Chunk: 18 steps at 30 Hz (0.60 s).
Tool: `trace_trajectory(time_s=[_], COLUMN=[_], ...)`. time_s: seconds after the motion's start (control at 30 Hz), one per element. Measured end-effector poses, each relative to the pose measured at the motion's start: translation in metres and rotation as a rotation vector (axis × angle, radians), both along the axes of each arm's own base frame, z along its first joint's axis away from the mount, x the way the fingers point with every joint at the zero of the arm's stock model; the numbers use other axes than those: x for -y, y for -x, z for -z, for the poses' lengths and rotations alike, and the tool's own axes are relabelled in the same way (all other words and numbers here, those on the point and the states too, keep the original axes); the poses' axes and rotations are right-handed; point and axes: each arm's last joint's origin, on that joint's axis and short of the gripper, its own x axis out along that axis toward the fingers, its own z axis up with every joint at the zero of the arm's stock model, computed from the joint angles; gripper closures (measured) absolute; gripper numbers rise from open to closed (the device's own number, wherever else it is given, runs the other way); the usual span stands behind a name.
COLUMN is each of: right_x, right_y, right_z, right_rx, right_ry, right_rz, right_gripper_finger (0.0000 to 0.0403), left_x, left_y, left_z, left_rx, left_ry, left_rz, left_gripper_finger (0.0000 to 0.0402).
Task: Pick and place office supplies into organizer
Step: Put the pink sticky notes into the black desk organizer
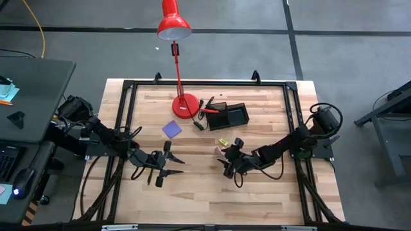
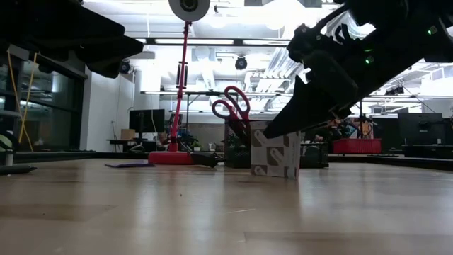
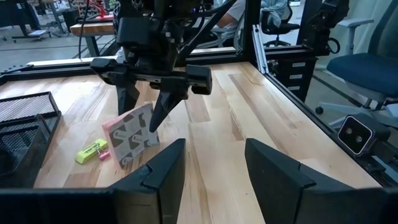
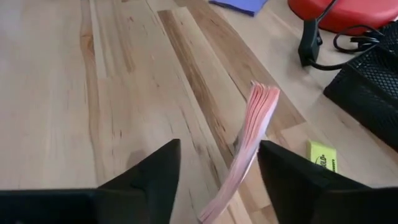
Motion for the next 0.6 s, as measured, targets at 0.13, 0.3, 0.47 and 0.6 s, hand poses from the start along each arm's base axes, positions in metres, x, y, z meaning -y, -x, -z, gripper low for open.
trace_trajectory(time_s=[0.13,0.3,0.47,0.6], right_x=[-0.0001,0.0003,0.0014,0.0045], right_y=[0.0003,0.0025,0.0041,0.01], right_z=[0.0005,0.0029,0.0036,-0.0035], right_rx=[-0.003,-0.031,-0.045,-0.068], right_ry=[-0.016,-0.048,-0.044,-0.022], right_rz=[0.001,0.013,0.034,0.062], right_gripper_finger=[0.0265,0.0376,0.0389,0.0396], left_x=[0.0,0.0,0.0,0.0], left_y=[0.0,0.0,0.0,0.0], left_z=[0.0,0.0,0.0001,0.0001], left_rx=[0.0,0.0,-0.001,-0.001], left_ry=[0.0,0.001,0.001,0.001], left_rz=[0.0,0.0,0.0,0.0], left_gripper_finger=[0.0243,0.0243,0.0243,0.0243])
